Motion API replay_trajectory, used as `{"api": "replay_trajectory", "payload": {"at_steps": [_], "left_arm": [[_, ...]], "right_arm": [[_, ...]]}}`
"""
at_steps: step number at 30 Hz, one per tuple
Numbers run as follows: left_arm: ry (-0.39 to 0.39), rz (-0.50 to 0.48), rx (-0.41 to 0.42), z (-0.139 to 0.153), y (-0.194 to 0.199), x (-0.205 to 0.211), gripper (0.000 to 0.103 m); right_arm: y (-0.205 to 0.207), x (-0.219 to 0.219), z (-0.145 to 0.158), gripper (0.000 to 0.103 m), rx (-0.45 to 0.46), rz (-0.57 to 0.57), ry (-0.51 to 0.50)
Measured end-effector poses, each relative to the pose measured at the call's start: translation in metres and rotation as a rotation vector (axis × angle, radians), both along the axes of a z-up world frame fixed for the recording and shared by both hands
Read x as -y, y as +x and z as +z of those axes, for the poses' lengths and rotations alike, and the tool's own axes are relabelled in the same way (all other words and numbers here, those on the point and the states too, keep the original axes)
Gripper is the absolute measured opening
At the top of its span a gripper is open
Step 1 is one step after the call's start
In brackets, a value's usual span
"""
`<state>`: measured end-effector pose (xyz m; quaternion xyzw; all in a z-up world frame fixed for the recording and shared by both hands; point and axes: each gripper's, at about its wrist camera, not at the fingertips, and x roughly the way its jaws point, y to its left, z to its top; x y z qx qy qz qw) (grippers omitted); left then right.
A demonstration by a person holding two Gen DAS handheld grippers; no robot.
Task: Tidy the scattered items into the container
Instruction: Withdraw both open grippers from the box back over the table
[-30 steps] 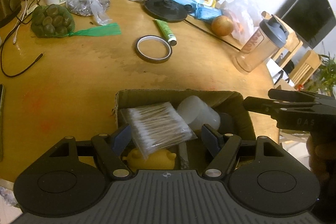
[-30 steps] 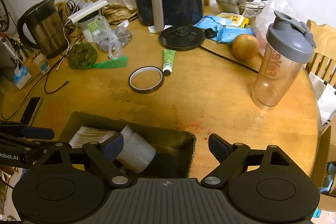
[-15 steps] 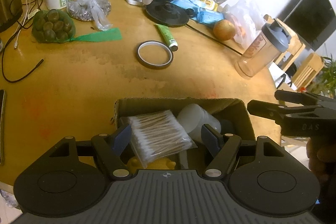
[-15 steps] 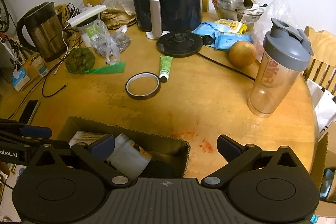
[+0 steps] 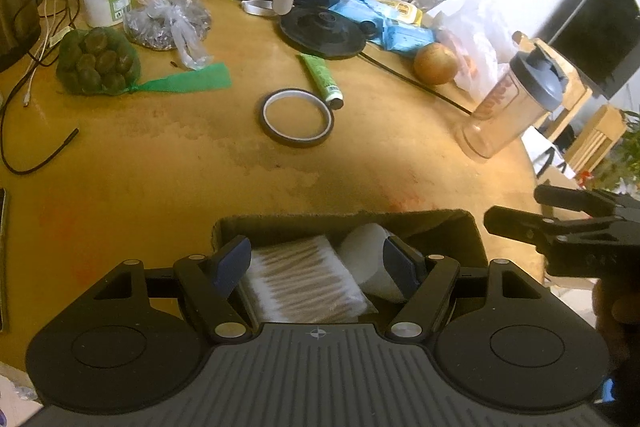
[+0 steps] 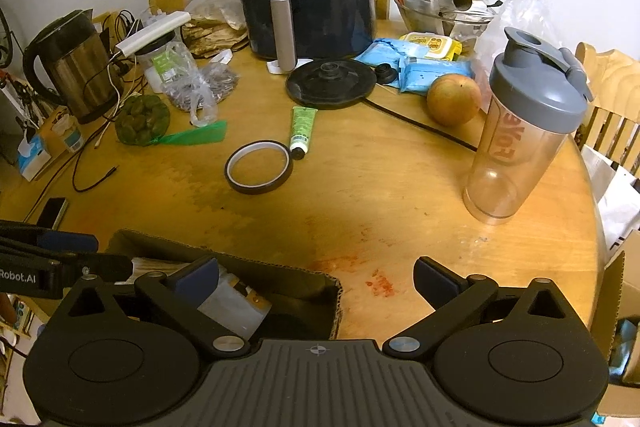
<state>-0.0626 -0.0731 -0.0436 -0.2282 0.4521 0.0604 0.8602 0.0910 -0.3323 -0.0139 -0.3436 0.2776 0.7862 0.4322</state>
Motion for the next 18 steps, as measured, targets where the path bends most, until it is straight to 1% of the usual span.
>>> {"api": "replay_trajectory", "payload": {"at_steps": [18], "left_arm": [[0.067,0.024,-0.006,0.001,0.039,-0.017,0.072]], "right_arm": [[0.015,-0.026,-0.006,0.103,0.000,-0.028,-0.014]]}}
